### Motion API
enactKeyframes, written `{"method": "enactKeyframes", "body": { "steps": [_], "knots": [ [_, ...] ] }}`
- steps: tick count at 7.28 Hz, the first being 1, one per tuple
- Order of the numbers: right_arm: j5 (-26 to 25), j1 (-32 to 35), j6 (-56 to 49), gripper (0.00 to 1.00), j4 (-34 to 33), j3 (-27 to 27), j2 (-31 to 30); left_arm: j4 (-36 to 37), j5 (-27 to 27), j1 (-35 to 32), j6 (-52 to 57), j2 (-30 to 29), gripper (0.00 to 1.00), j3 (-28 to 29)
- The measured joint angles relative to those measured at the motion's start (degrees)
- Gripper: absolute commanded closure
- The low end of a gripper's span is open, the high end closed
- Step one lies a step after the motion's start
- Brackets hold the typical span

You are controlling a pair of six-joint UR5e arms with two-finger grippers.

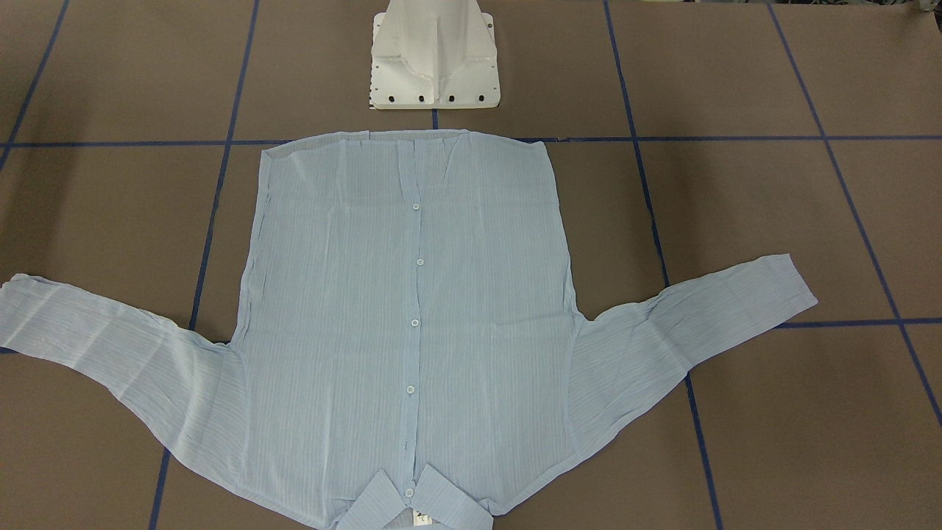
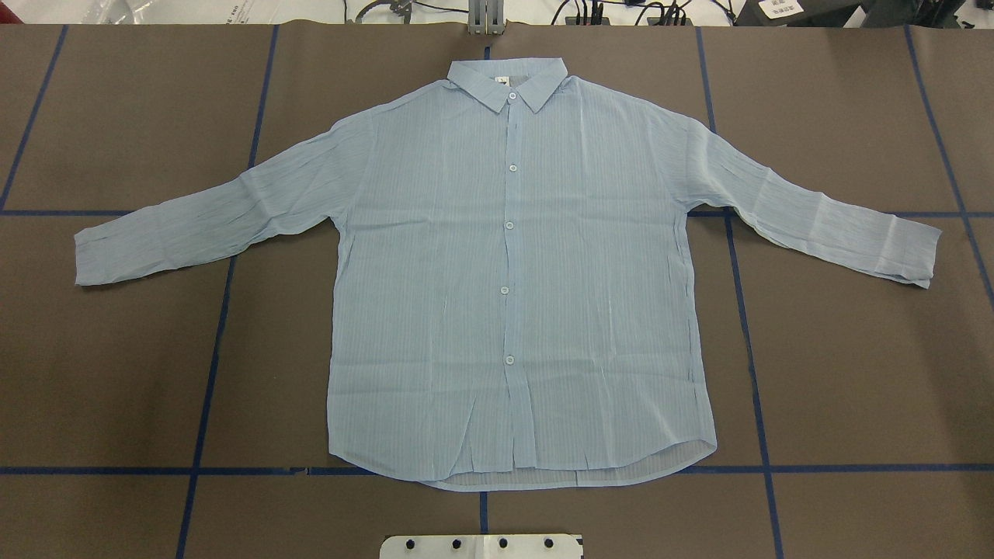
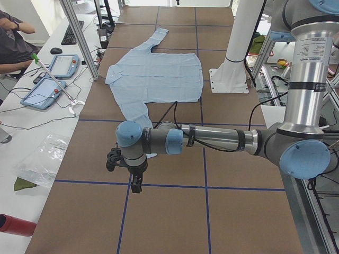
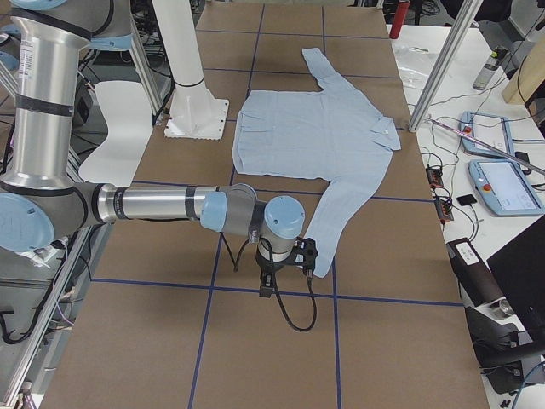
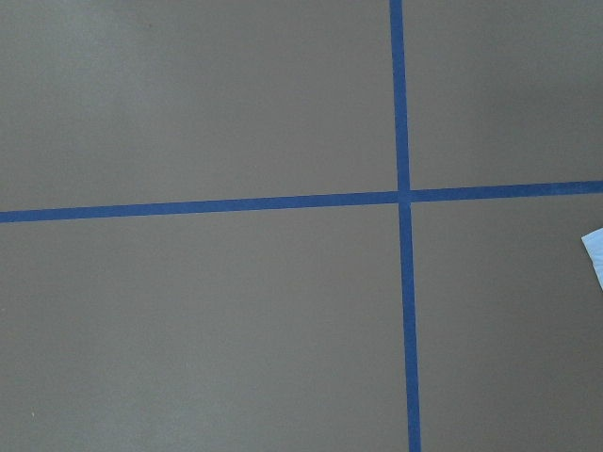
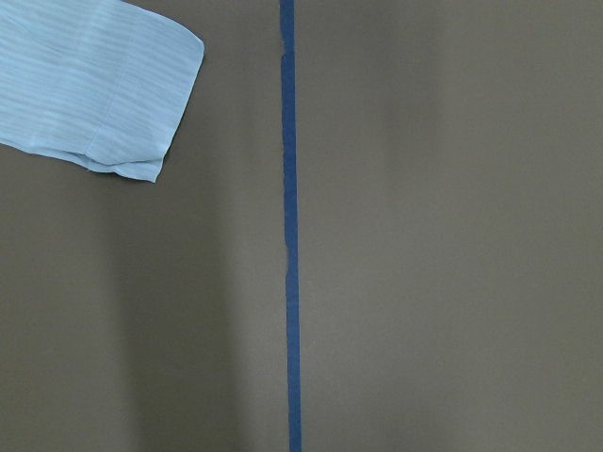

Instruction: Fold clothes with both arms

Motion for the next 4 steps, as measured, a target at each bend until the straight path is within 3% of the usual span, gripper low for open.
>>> {"method": "enactKeyframes", "body": {
  "steps": [4],
  "knots": [
    [-0.2,0.0,0.7,0.0,0.0,0.1,0.2,-0.5,-0.1,0.0,0.3,0.0,0.0,0.0]
  ]
}}
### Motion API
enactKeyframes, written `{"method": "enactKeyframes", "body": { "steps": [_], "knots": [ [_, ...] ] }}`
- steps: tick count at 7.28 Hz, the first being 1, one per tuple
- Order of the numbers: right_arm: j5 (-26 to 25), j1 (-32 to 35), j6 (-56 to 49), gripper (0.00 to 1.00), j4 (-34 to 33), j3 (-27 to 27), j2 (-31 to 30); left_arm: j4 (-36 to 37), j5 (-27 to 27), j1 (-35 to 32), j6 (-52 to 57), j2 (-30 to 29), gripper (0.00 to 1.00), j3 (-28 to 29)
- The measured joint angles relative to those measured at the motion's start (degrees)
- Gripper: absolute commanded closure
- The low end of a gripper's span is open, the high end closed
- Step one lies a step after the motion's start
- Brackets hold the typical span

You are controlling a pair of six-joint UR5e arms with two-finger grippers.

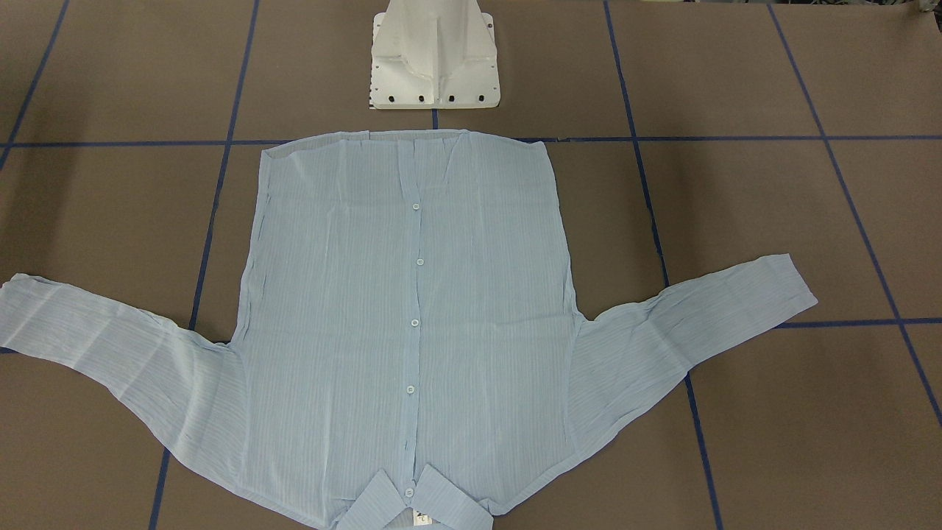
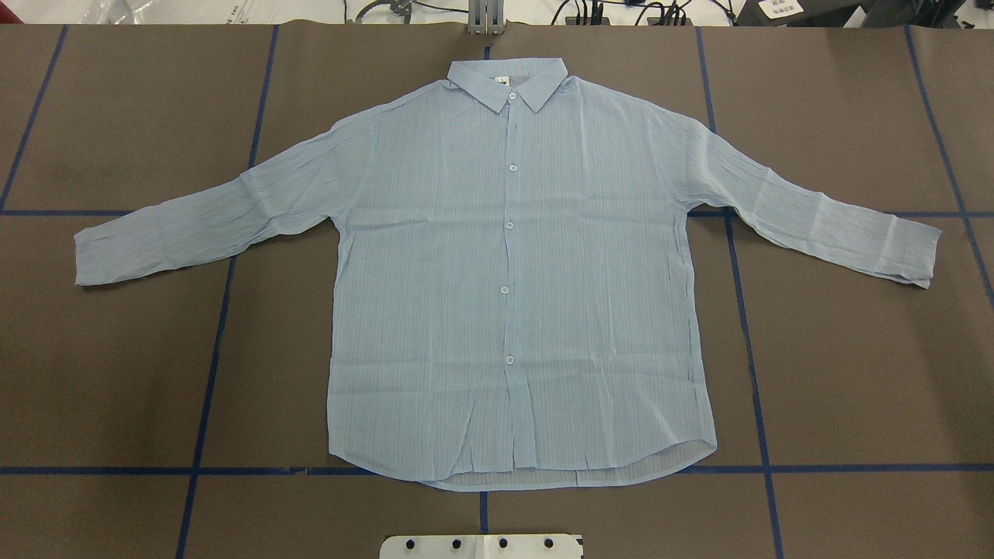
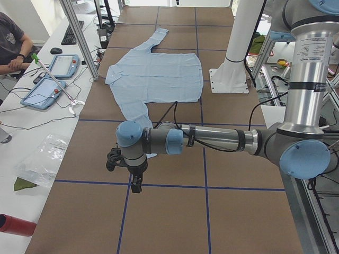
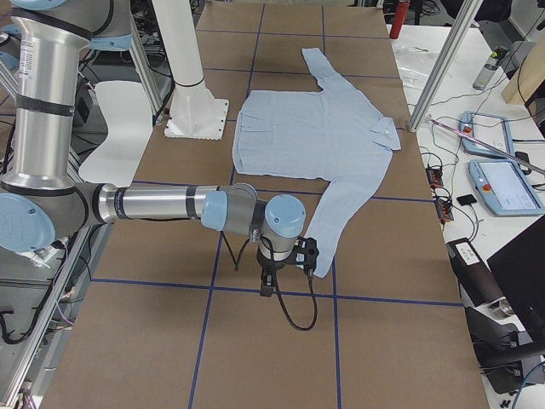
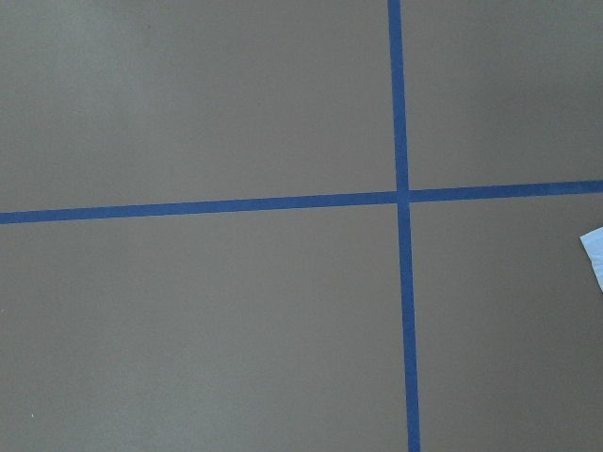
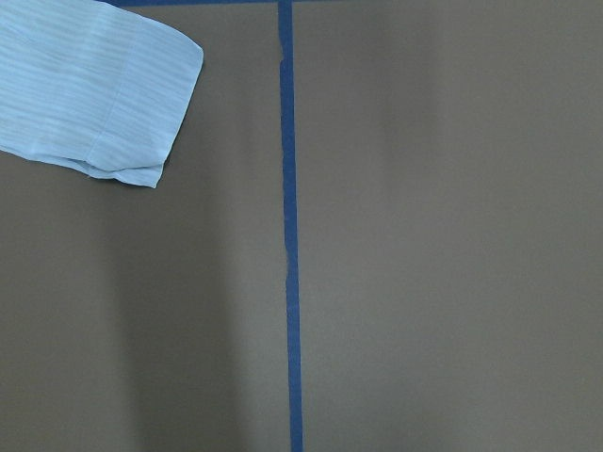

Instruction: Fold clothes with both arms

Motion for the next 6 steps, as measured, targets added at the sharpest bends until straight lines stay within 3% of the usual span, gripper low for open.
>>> {"method": "enactKeyframes", "body": {
  "steps": [2,6],
  "knots": [
    [0.0,0.0,0.1,0.0,2.0,-0.3,0.5,-3.3,-0.1,0.0,-0.3,-0.7,0.0,0.0],
    [1.9,-0.5,0.1,0.0,22.2,-10.4,2.3,-7.7,-3.2,0.5,-0.3,-3.9,0.0,-0.6]
  ]
}}
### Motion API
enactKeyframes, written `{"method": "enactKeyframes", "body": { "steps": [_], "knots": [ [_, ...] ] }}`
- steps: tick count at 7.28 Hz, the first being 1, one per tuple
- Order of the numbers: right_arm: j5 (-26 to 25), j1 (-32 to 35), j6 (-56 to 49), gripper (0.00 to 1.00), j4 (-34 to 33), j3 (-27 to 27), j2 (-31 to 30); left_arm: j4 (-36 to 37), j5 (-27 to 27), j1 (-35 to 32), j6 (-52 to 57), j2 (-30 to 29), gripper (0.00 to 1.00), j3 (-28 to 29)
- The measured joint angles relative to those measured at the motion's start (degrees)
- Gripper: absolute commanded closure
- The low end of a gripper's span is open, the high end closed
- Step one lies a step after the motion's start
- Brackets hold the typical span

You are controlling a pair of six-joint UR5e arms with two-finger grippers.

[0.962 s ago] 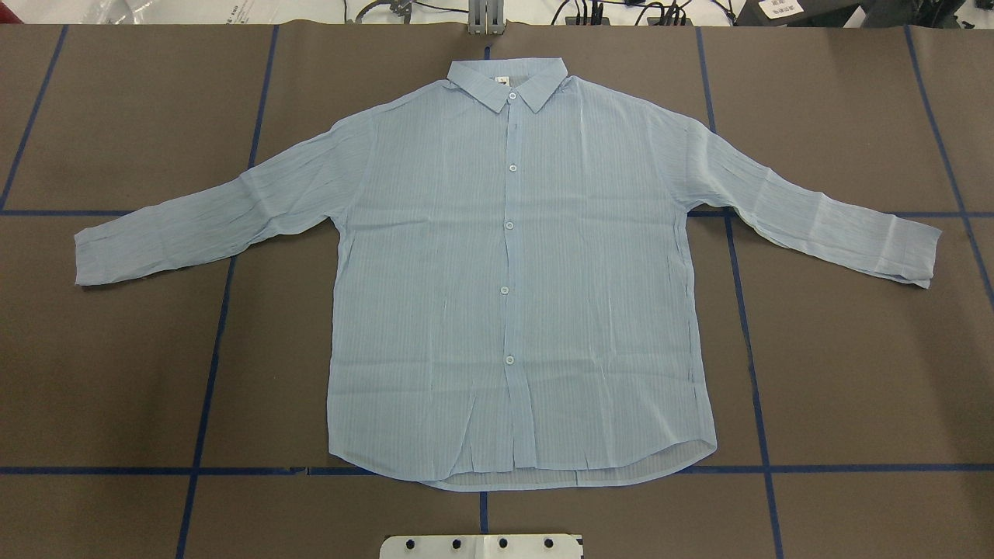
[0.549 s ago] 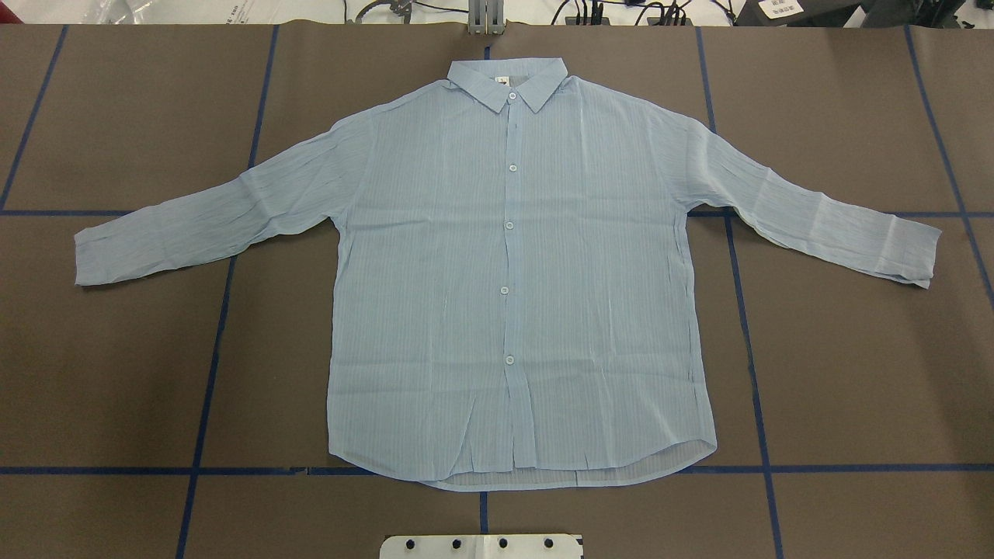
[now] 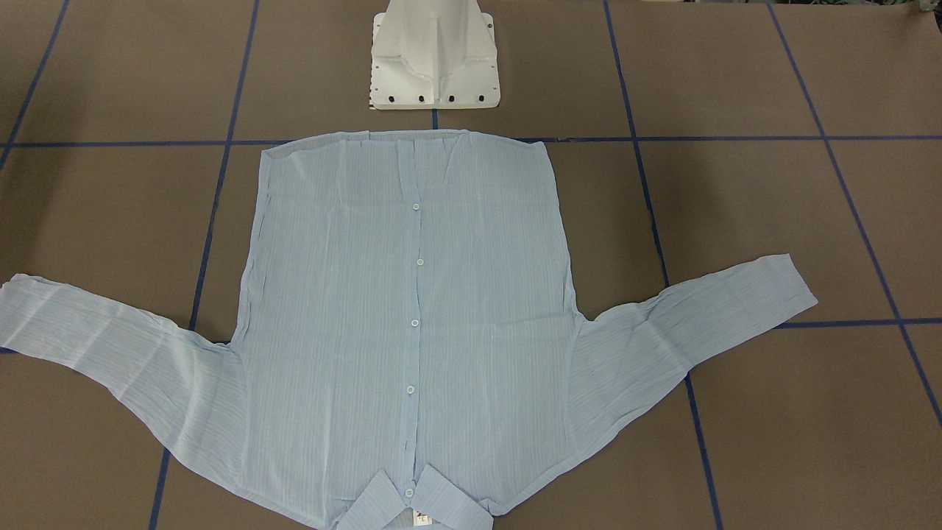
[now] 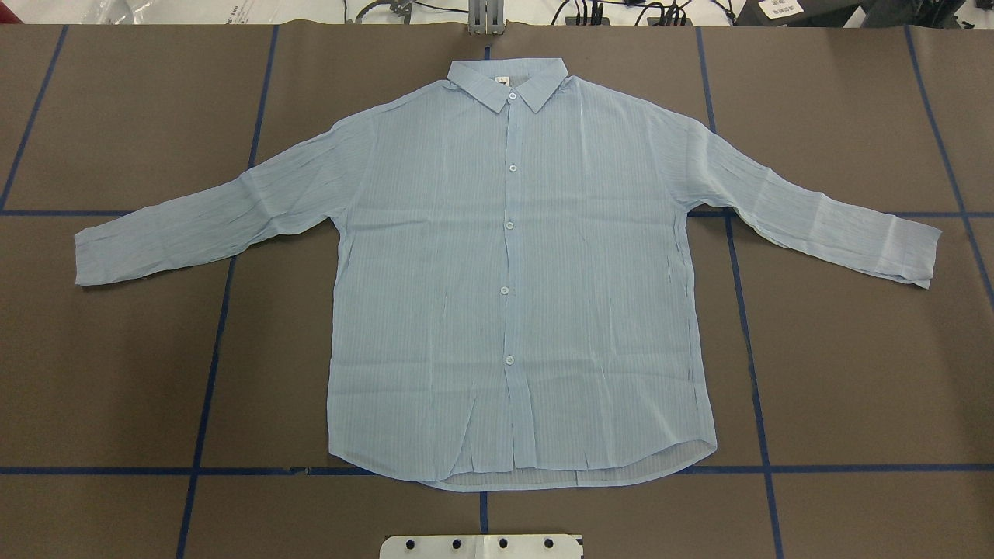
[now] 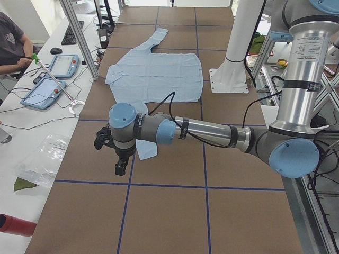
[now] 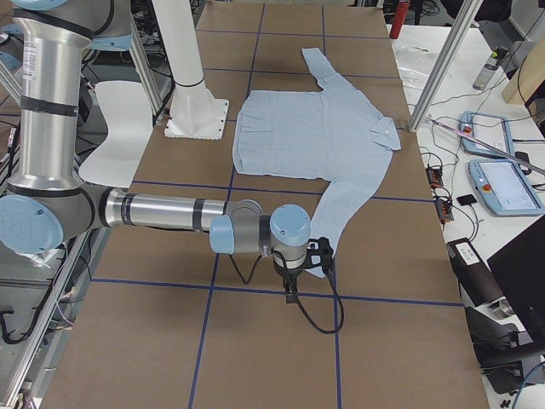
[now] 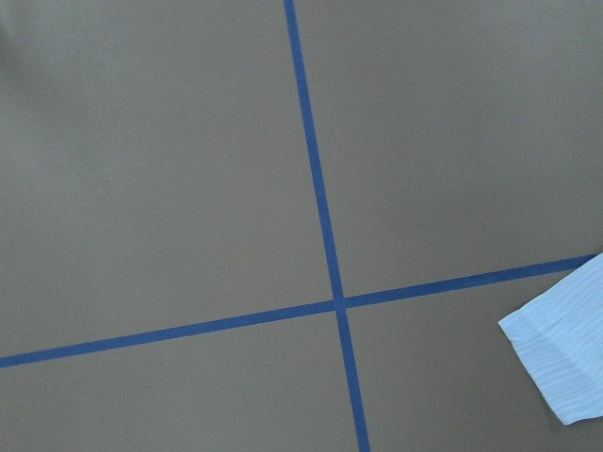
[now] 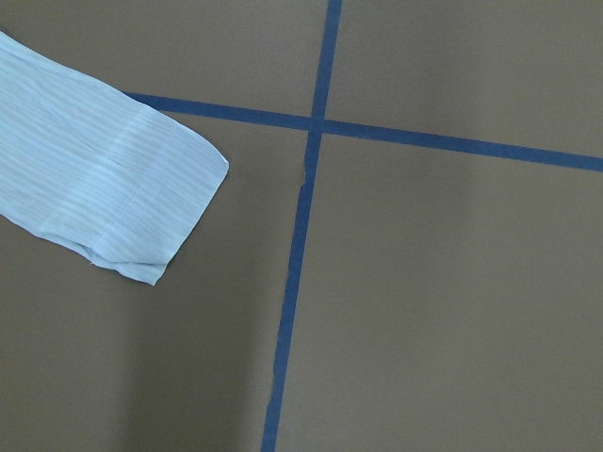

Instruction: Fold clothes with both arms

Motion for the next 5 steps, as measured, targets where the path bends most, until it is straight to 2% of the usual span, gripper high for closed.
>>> {"method": "enactKeyframes", "body": {
  "steps": [3,5],
  "knots": [
    [3.6,-1.9,0.1,0.0,8.7,-8.2,2.8,-11.5,-1.0,0.3,-1.6,3.4,0.0,2.2],
    [3.9,-5.6,1.9,0.0,9.9,-11.5,6.5,-13.6,-1.0,0.3,-2.4,3.9,0.0,3.3]
  ]
}}
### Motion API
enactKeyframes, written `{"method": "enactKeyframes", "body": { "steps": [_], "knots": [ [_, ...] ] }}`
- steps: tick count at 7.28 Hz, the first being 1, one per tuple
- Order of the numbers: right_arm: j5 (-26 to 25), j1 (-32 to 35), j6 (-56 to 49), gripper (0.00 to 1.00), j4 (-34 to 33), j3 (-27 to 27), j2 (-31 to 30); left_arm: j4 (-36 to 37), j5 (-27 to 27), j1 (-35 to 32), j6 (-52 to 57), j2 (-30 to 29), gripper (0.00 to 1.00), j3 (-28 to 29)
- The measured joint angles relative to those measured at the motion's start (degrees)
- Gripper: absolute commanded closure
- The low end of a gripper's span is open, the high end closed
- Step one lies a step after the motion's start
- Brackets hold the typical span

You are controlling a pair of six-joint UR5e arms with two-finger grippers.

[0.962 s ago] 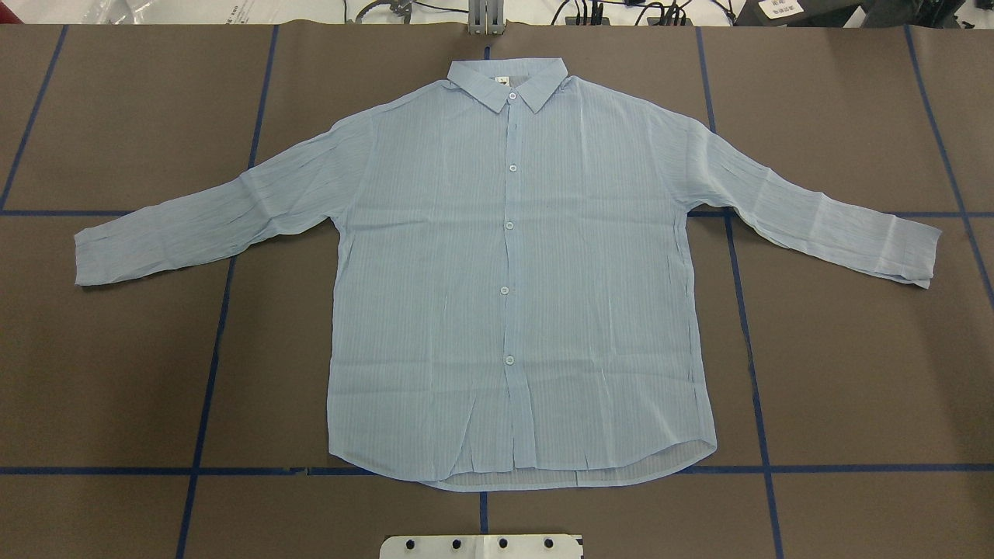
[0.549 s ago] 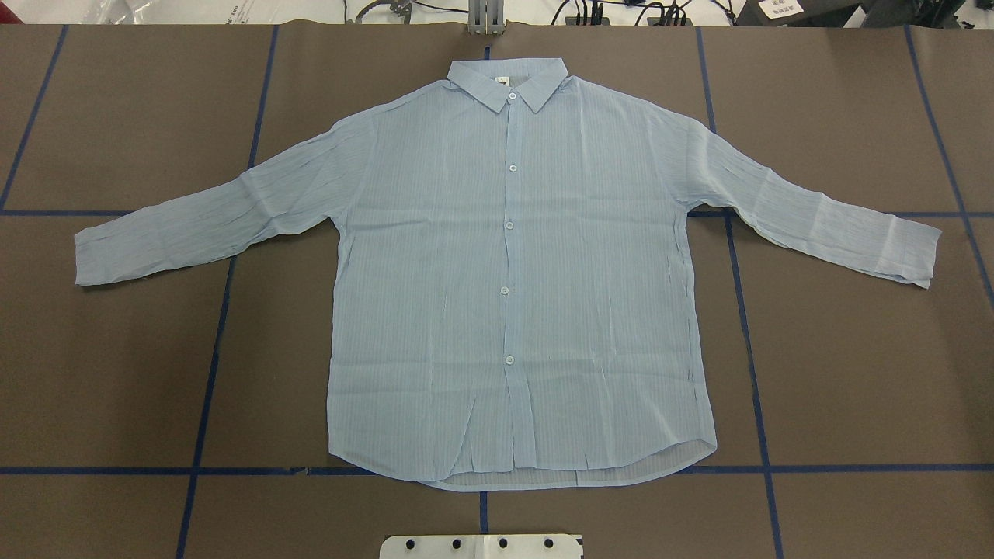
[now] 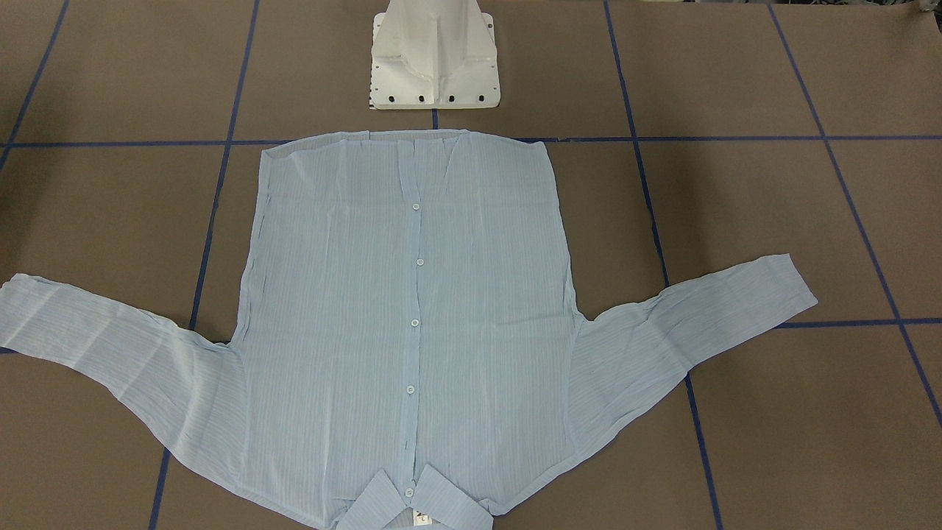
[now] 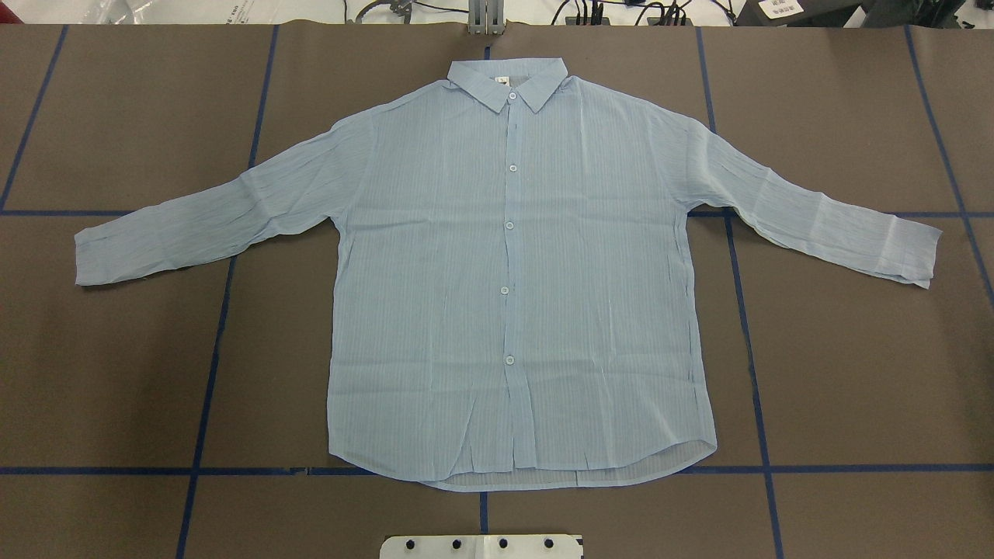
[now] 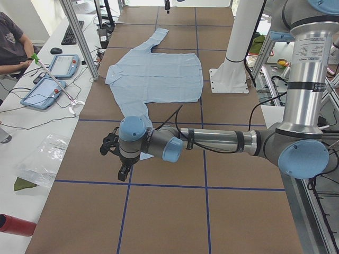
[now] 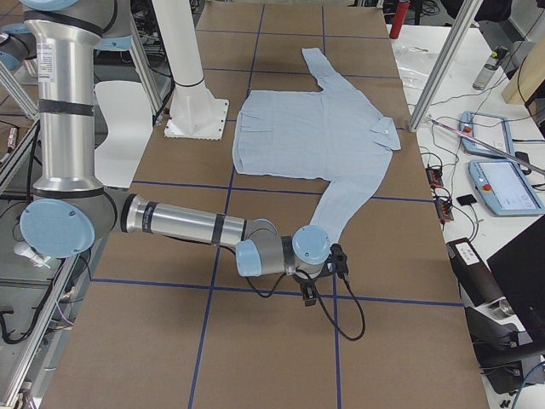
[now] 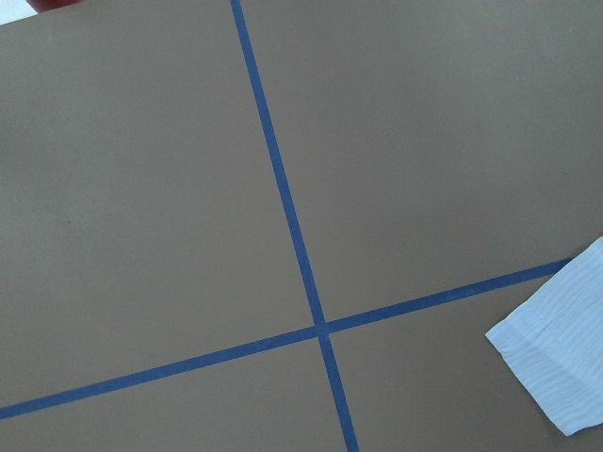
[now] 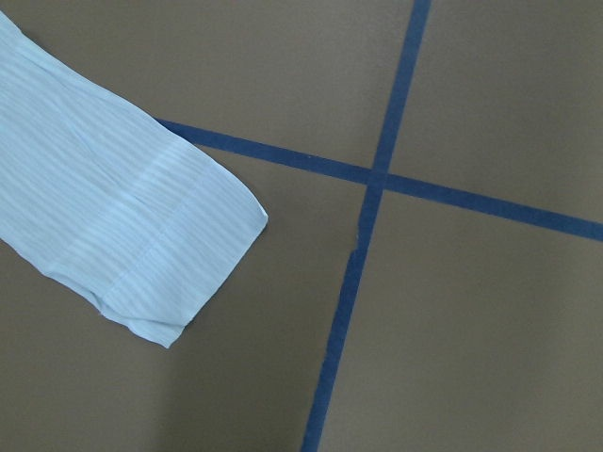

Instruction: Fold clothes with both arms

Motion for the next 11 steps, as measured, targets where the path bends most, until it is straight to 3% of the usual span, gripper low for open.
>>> {"method": "enactKeyframes", "body": {
  "steps": [1,3,5,9,11],
  "knots": [
    [-0.1,-1.7,3.8,0.0,1.6,-0.5,0.9,-1.0,0.0,0.0,-0.1,0.4,0.0,0.1],
    [-1.6,-6.0,18.5,0.0,12.2,-2.2,1.6,-2.7,-0.1,-0.1,-0.2,1.0,0.0,0.1],
    [-6.4,-11.9,30.4,0.0,20.7,-4.2,1.7,-3.2,-0.2,-0.1,-0.2,1.3,0.0,0.2],
    [-8.4,-15.7,33.9,0.12,23.7,-5.7,-0.1,-3.2,-0.2,-0.1,-0.7,1.4,0.0,-0.1],
    [-8.3,-16.2,34.0,0.13,23.8,-5.9,-0.3,-3.2,-0.2,-0.1,-0.6,1.4,0.0,-0.3]
  ]
}}
